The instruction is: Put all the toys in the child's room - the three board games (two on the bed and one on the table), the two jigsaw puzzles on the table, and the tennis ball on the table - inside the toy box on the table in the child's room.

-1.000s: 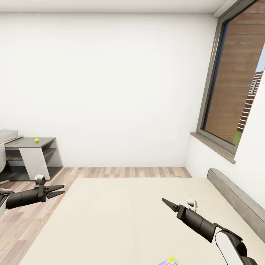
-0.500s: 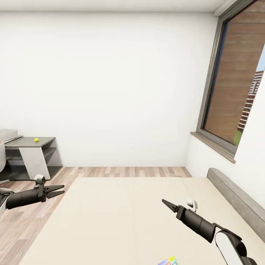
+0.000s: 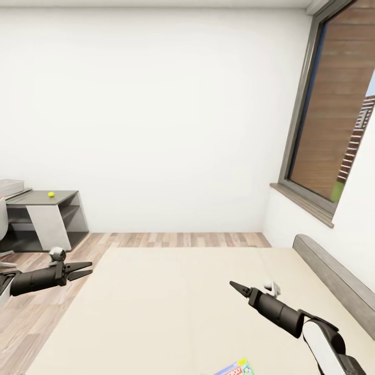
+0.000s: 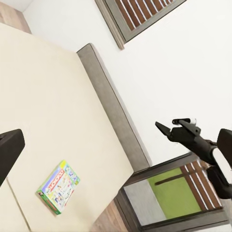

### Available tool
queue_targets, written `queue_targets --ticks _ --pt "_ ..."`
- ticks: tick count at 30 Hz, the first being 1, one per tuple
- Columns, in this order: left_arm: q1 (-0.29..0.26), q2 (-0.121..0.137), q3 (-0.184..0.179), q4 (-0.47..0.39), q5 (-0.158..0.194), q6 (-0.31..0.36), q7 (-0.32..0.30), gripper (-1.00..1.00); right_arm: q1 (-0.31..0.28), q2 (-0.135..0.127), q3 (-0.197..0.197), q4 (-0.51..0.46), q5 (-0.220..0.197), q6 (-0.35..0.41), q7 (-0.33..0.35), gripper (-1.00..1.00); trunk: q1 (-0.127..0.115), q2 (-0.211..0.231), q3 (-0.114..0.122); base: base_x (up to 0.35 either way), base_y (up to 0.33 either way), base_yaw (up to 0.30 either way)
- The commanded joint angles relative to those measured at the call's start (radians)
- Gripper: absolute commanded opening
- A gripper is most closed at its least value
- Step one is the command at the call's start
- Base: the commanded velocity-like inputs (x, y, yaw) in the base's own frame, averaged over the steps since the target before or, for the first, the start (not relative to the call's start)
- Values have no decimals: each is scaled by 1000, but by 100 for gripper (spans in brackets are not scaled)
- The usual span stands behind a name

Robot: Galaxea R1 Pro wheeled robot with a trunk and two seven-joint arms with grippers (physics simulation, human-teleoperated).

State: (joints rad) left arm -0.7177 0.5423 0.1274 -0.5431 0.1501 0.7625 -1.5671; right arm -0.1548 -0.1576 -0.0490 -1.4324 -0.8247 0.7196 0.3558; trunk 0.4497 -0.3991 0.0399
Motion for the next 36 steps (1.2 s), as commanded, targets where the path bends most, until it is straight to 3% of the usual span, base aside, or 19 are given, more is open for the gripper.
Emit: queue_targets --ticks 1,11,26,36 --pt "0 -1 0 0 -1 11 -4 100 -11 0 -2 1 -1 10 -2 100 0 -1 -2 0 0 0" --pt "0 -5 1 0 -1 11 -4 100 -136 9 -2 56 -2 97 -82 100 0 -1 -18 0 0 0" --pt "0 -7 0 0 -1 11 -4 100 -366 50 4 362 8 129 -223 100 0 -1 -43 0 0 0" --pt "0 -7 1 0 -1 11 -4 100 -439 68 5 523 24 109 -248 100 0 -1 -58 0 0 0"
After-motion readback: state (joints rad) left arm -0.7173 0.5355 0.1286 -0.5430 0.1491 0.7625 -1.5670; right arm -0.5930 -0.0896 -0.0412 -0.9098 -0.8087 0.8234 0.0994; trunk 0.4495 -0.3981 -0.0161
